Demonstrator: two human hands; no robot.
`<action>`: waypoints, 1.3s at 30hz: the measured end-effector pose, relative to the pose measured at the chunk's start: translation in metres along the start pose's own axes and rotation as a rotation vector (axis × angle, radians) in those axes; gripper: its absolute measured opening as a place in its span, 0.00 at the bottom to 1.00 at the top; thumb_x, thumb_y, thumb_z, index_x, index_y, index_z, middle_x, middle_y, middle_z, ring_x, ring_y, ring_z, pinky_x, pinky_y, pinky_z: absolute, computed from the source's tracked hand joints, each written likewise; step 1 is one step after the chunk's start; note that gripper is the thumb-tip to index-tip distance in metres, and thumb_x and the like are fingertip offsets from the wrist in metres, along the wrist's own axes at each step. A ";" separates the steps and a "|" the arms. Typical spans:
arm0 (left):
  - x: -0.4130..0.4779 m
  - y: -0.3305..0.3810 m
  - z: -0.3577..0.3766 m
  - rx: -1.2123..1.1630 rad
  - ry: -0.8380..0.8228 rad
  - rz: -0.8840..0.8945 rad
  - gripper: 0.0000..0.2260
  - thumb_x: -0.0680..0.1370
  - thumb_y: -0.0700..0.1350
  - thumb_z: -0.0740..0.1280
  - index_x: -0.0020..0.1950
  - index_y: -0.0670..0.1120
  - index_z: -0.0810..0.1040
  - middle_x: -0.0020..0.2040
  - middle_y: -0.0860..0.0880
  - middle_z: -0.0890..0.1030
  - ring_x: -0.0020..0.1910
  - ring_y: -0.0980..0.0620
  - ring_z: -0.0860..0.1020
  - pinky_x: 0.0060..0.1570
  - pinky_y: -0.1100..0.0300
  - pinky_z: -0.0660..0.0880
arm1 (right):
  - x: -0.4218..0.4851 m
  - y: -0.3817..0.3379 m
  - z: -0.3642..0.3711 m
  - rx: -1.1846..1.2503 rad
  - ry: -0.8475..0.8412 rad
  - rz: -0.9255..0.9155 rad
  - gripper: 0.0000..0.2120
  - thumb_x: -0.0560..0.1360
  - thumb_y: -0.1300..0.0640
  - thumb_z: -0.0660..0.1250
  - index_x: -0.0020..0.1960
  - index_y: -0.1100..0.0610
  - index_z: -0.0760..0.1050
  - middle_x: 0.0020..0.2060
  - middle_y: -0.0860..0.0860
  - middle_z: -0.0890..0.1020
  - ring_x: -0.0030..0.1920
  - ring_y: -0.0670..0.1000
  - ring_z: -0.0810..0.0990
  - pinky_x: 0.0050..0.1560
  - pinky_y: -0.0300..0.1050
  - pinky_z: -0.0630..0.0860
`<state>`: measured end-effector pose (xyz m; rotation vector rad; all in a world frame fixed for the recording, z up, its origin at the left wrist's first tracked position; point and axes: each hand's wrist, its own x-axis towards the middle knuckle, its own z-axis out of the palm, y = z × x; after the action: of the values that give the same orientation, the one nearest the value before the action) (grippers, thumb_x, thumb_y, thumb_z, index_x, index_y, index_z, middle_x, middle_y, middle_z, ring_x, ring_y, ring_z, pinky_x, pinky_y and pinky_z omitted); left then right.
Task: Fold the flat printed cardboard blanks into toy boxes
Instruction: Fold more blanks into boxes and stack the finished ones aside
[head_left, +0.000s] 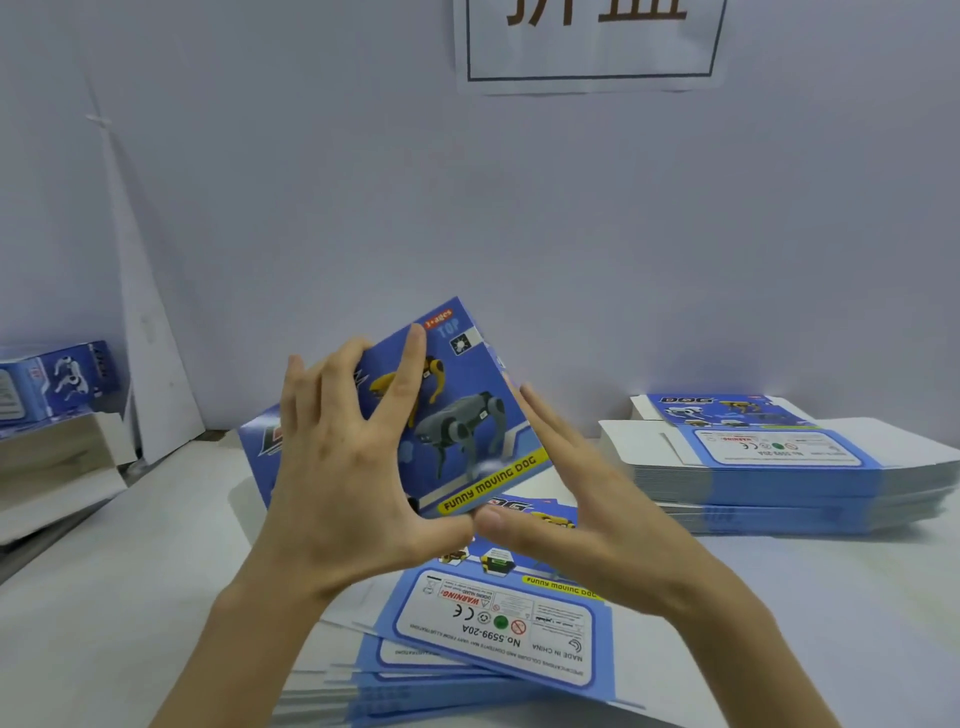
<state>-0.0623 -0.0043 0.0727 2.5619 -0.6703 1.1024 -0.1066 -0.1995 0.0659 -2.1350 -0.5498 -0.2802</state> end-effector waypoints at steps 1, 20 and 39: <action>0.000 -0.001 -0.001 -0.009 0.001 0.003 0.53 0.58 0.72 0.63 0.77 0.44 0.60 0.64 0.35 0.68 0.66 0.39 0.63 0.70 0.34 0.56 | 0.002 -0.001 0.002 0.073 0.021 0.006 0.34 0.67 0.32 0.67 0.66 0.21 0.51 0.74 0.30 0.53 0.69 0.26 0.54 0.53 0.17 0.63; 0.006 -0.010 0.016 -1.388 -0.152 -0.656 0.47 0.53 0.63 0.80 0.68 0.58 0.65 0.59 0.56 0.80 0.55 0.56 0.80 0.58 0.52 0.75 | -0.005 0.024 -0.035 0.592 0.059 0.320 0.46 0.55 0.51 0.79 0.69 0.42 0.64 0.58 0.54 0.80 0.54 0.56 0.83 0.55 0.51 0.80; 0.001 0.002 0.022 -1.473 -0.416 -0.658 0.31 0.70 0.66 0.62 0.66 0.47 0.74 0.59 0.43 0.81 0.62 0.41 0.77 0.67 0.38 0.67 | 0.006 0.010 -0.016 0.326 0.516 0.061 0.10 0.75 0.42 0.58 0.46 0.46 0.74 0.35 0.35 0.75 0.36 0.36 0.73 0.39 0.27 0.68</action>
<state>-0.0491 -0.0153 0.0590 1.4139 -0.3757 -0.2167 -0.0965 -0.2164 0.0703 -1.6725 -0.2095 -0.6375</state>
